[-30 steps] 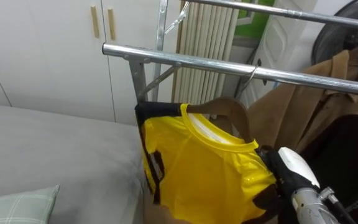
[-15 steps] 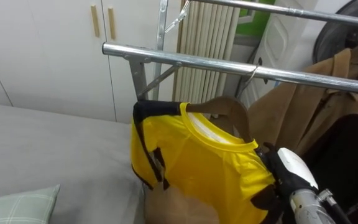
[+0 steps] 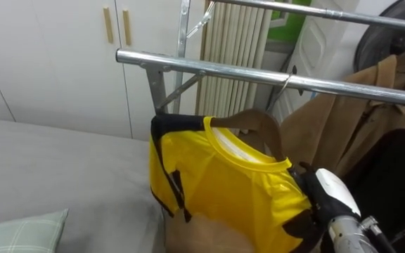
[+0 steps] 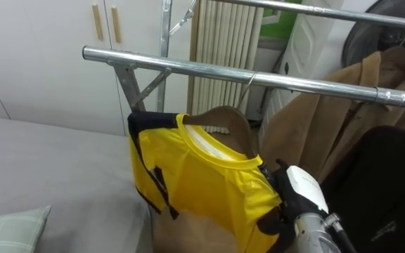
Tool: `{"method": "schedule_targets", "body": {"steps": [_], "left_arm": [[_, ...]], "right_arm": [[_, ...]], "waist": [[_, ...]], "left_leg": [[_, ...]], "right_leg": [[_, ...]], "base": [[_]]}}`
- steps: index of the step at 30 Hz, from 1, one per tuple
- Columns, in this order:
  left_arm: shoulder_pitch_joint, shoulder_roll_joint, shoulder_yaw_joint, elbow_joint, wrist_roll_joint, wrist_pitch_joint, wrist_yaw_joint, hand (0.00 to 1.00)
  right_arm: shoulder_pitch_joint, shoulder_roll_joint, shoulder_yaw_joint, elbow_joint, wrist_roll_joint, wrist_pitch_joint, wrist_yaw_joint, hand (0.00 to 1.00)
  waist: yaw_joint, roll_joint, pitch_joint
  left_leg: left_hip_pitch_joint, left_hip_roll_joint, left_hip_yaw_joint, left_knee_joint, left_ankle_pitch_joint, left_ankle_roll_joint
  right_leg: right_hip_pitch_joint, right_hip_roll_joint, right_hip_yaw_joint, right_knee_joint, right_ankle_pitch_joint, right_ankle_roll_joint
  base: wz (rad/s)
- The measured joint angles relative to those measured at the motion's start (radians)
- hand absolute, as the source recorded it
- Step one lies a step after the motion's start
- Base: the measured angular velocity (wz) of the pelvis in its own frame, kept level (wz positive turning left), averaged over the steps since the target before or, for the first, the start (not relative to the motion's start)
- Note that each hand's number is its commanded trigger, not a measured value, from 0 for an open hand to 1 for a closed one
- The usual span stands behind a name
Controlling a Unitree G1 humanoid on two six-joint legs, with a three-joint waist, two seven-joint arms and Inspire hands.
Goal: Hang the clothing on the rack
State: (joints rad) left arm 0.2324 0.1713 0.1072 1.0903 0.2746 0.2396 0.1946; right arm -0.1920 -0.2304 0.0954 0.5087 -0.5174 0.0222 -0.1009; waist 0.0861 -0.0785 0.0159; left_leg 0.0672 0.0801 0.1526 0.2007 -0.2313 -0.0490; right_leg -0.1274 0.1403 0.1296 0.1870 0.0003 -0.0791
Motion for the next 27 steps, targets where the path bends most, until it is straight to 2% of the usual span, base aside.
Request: {"method": "schedule_targets", "body": {"steps": [5,9,14,23,27], "left_arm": [[0.0,-0.002,0.003,0.0,0.001,0.0,0.0,0.0],[-0.001,-0.008,0.007,0.0,-0.009,0.0,0.002,0.0],[0.001,-0.036,0.008,0.0,-0.007,-0.001,0.031,0.0],[0.001,-0.042,0.016,0.01,-0.009,-0.004,0.032,0.0],[0.002,-0.048,0.017,0.011,-0.009,-0.007,0.032,0.0]], "right_arm": [[0.008,0.005,-0.011,-0.007,0.212,0.0,0.002,0.0],[0.016,0.037,-0.039,-0.012,0.457,-0.001,-0.02,0.0],[0.021,0.038,-0.042,-0.011,0.721,-0.008,-0.042,0.0],[0.06,0.039,-0.04,-0.011,1.169,-0.012,-0.016,0.0],[0.06,0.041,-0.04,-0.012,1.316,-0.034,0.001,0.0]], "waist": [[-0.001,0.003,0.0001],[-0.001,0.018,-0.002],[-0.002,0.036,-0.0026],[0.0,0.047,-0.0034],[0.0,0.053,-0.0023]], "left_leg": [[0.003,0.0,0.0,-0.002,0.0,0.0],[0.007,0.001,-0.001,0.004,-0.005,0.003],[0.01,-0.001,0.0,0.003,-0.005,0.003],[0.032,-0.001,0.002,-0.01,-0.004,0.001],[0.033,-0.001,0.008,-0.011,-0.005,0.002]], "right_leg": [[0.004,0.0,-0.002,-0.002,0.0,0.0],[0.01,-0.001,0.001,-0.002,-0.001,0.001],[0.014,-0.002,0.001,-0.001,-0.004,0.005],[0.026,-0.001,-0.002,-0.001,-0.007,0.002],[0.024,0.0,0.0,-0.002,-0.007,0.002]], "base": [[0.0],[0.0],[0.0],[-0.01],[-0.02]]}}
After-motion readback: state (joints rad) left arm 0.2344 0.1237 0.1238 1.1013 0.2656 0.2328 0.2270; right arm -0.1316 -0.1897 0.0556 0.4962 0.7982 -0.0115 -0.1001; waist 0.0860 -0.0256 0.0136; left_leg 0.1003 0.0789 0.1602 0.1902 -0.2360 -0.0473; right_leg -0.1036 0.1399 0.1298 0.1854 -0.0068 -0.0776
